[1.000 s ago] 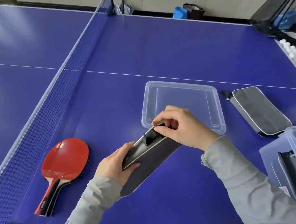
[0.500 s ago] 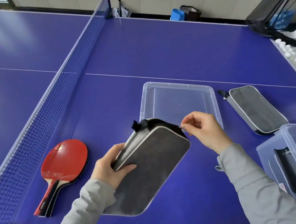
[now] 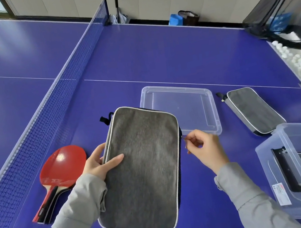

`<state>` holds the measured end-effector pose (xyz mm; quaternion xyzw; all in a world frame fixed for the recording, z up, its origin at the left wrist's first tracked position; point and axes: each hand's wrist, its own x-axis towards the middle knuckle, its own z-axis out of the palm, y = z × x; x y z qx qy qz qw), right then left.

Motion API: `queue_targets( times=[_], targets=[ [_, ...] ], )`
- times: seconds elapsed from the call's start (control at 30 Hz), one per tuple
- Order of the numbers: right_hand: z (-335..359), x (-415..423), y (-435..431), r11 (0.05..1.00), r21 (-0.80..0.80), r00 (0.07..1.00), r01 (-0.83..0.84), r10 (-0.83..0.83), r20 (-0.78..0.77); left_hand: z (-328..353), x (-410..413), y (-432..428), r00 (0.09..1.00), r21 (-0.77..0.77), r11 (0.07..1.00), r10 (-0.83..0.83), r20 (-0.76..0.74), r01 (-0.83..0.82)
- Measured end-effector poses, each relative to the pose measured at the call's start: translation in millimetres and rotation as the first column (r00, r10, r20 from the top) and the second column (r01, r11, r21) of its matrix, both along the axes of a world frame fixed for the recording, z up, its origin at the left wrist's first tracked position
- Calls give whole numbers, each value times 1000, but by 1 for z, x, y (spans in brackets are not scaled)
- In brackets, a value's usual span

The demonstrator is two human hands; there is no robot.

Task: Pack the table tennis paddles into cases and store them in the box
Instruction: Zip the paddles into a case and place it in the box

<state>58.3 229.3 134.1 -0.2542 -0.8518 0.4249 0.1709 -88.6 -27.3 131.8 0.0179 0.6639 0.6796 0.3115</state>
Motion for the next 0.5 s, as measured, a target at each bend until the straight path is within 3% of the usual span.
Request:
queue_targets(
  times=[0.1,0.23,0.37,0.5],
  targets=[
    [0,11,-16,998,61,996,-30,35,-80,1,-1,7,993,4,996,88,74,-88],
    [-6,34,-38,1000,10,992,3,-2,-122,-4,-8,15,943,-52,954,301,141,-296],
    [-19,56,-69,988,-124,988,96,-110,-112,-15,-7,27,874,-90,885,465,143,-456],
    [-29,62,-106,915,-354,963,195,-248,-109,-22,13,48,803,-122,813,582,128,-570]
  ],
)
